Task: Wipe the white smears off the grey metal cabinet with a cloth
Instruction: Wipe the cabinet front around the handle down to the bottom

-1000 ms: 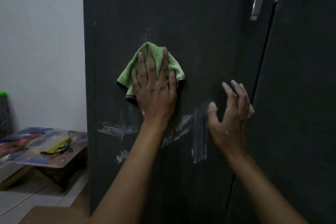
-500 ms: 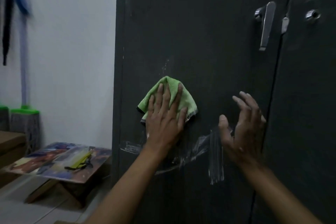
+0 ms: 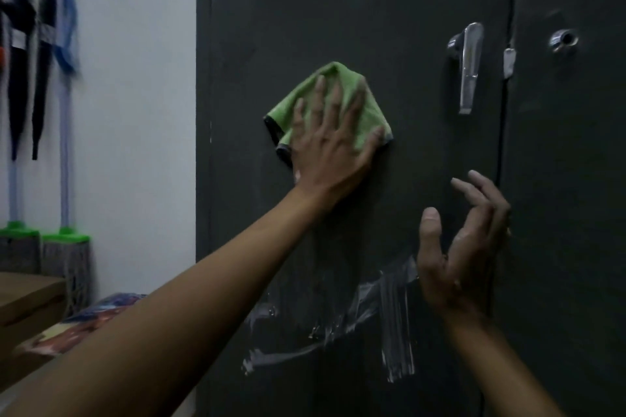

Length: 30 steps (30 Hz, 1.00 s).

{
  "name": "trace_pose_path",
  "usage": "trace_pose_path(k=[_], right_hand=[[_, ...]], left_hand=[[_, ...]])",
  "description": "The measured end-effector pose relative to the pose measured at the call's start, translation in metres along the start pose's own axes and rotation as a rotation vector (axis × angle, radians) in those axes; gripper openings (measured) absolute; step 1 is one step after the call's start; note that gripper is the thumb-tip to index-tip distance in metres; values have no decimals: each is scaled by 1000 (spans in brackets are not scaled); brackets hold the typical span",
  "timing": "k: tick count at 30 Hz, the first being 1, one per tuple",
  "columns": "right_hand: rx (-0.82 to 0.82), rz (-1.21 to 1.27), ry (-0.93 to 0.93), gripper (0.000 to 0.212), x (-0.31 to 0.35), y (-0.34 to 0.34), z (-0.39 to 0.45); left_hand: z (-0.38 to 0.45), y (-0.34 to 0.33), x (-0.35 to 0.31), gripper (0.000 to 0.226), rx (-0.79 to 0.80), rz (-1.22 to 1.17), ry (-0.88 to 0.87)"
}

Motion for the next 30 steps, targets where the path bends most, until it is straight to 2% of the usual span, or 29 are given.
trace_pose_path(k=[4,7,10,13,15,17,26,30], right_hand=[[-4,0,-1,46,-6,2,-5],[-38,-1,-14,43,-17,10,-7],[-70,2,-24,41,-24,16,-7],[-74,6,-34,40,-26,17,-7],[-68,16,-31,39,-25,15,-7],[-58,27,-27,38,-22,13,-9],[-5,25,-16,37,-14,13,-14],[-34,39,-21,36,-19,19,-8]], left_hand=[[-45,-28,-54,76,94,51,-416],[-92,-51,-75,73,184,78,-640],[-112,-59,-76,74,218,119,-724],[-106,-52,-69,75,196,112,-714],[-103,-46,-62,70,173,103,-649],[-101,-40,-47,68,170,79,-510],[-129,-25,86,70,78,-104,389],[-128,-24,86,68,9,-155,558]])
Point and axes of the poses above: each hand's wrist, its own z-axis towards the middle knuckle, its own y-axis out of the back of the hand, x = y × z, the point moved 4 cm from there along z, towards the middle knuckle, and after that the axes turned 8 degrees about x, right-handed, at the moved point
